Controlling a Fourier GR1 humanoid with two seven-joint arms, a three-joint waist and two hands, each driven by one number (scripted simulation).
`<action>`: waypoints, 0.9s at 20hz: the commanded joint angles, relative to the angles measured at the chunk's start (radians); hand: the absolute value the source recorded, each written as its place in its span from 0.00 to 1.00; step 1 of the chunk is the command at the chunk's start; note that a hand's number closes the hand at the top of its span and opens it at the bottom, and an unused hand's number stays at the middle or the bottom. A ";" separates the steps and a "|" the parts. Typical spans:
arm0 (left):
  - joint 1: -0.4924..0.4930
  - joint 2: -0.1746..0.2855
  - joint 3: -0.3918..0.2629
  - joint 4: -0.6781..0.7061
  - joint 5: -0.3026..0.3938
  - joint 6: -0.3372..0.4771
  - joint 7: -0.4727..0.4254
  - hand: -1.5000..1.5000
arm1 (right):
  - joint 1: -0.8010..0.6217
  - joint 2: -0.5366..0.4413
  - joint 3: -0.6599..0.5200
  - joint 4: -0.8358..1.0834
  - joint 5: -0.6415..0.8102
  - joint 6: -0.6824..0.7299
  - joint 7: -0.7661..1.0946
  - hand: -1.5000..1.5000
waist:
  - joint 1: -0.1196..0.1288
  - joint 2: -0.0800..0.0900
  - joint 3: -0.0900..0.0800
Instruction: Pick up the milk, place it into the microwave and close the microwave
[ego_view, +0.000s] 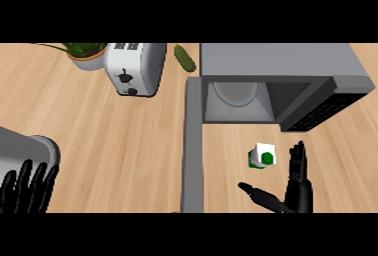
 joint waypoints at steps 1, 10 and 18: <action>0.019 -0.011 -0.043 -0.043 -0.027 0.044 0.003 0.00 | -0.023 0.004 -0.011 0.166 -0.048 0.012 -0.148 0.00 | 0.000 0.000 0.000; 0.008 0.029 0.072 0.064 0.043 -0.074 -0.059 0.00 | -0.190 -0.031 -0.177 0.442 -0.107 0.130 -0.293 0.00 | 0.001 0.000 0.000; 0.132 0.001 0.035 -0.018 0.047 -0.109 -0.072 0.00 | -0.281 0.003 -0.185 0.637 -0.075 0.123 -0.423 0.00 | 0.004 0.000 0.000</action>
